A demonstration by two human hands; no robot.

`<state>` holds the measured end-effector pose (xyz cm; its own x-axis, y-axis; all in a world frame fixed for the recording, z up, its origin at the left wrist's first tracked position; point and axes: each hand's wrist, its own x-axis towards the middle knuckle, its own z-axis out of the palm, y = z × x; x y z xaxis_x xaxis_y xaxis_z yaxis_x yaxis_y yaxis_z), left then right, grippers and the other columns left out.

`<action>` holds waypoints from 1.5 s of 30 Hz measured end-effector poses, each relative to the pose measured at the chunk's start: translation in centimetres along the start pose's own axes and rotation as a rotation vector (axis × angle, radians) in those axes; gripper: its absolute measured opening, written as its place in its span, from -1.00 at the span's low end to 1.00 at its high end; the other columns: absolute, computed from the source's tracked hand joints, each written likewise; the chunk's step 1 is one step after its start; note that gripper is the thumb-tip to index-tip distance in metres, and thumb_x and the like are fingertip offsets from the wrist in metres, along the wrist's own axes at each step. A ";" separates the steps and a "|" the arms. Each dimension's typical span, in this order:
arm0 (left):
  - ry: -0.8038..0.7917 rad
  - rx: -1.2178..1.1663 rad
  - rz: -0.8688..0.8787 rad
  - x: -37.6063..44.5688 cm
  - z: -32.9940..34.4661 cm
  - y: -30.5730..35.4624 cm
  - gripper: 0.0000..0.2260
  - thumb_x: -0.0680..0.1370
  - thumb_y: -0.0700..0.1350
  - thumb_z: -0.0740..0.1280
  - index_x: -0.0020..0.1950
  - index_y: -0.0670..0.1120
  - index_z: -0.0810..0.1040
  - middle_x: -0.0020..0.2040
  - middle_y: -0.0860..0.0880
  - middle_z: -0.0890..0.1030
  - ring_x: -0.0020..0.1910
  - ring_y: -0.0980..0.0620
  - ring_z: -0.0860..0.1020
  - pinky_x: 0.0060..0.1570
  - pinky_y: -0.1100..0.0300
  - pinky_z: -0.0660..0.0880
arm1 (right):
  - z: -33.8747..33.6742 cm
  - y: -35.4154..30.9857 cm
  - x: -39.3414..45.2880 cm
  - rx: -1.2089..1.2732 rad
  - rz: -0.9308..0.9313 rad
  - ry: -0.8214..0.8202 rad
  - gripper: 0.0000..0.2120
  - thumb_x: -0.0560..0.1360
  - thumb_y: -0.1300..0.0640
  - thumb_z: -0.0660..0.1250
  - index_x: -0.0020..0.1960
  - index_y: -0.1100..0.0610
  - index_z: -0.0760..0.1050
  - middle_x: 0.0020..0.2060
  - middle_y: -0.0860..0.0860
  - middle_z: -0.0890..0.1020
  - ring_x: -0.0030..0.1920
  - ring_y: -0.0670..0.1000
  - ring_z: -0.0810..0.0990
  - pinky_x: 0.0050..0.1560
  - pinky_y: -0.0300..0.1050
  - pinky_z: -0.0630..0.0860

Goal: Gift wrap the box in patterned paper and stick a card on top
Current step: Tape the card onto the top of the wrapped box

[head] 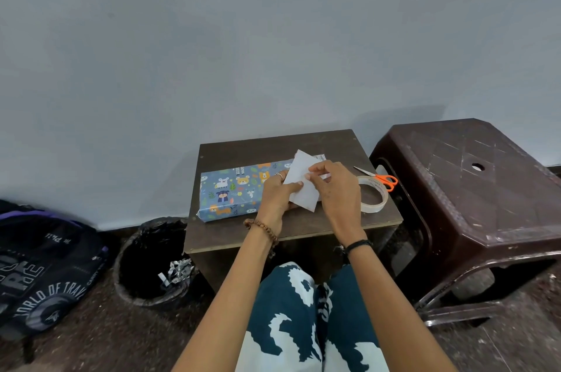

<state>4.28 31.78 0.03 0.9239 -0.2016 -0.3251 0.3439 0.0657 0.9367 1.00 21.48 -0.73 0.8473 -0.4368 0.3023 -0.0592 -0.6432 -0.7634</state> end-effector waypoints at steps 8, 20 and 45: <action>0.019 -0.068 -0.016 -0.4 -0.1 0.1 -0.83 0.58 -0.29 0.14 0.10 -0.18 0.48 -0.05 -0.10 0.56 -0.18 0.07 0.53 -0.40 0.34 0.55 | 1.0 0.2 -1.5 -0.127 -0.149 -0.043 -0.84 0.55 0.10 0.26 0.02 0.13 0.57 0.03 -0.01 0.53 -0.04 -0.06 0.54 -0.16 -0.22 0.43; -0.048 -0.266 -0.037 0.2 -3.6 1.4 -0.54 0.60 0.20 0.04 -0.05 -0.13 0.55 -0.18 -0.14 0.68 -0.24 -0.03 0.67 -0.25 0.17 0.62 | 1.0 0.2 -0.1 0.020 -0.281 -0.222 -0.73 0.51 0.09 0.31 0.20 0.08 0.49 0.14 -0.08 0.44 0.02 -0.20 0.46 -0.15 -0.45 0.37; 0.421 0.121 0.065 7.1 -9.2 -2.5 -0.87 0.50 -0.30 0.32 -0.11 -0.08 0.48 -0.35 -0.12 0.57 -0.56 0.17 0.50 -0.52 0.35 0.47 | 9.3 0.8 7.1 0.214 0.398 -0.442 -0.65 0.40 0.22 0.37 -0.51 0.18 0.36 -0.61 -0.07 0.37 -0.51 -0.07 0.29 -0.42 -0.19 0.19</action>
<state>11.55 39.16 -5.79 0.9392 0.2165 -0.2665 0.2843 -0.0552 0.9571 11.90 23.73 -4.48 0.9228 -0.2862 -0.2581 -0.3469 -0.3250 -0.8798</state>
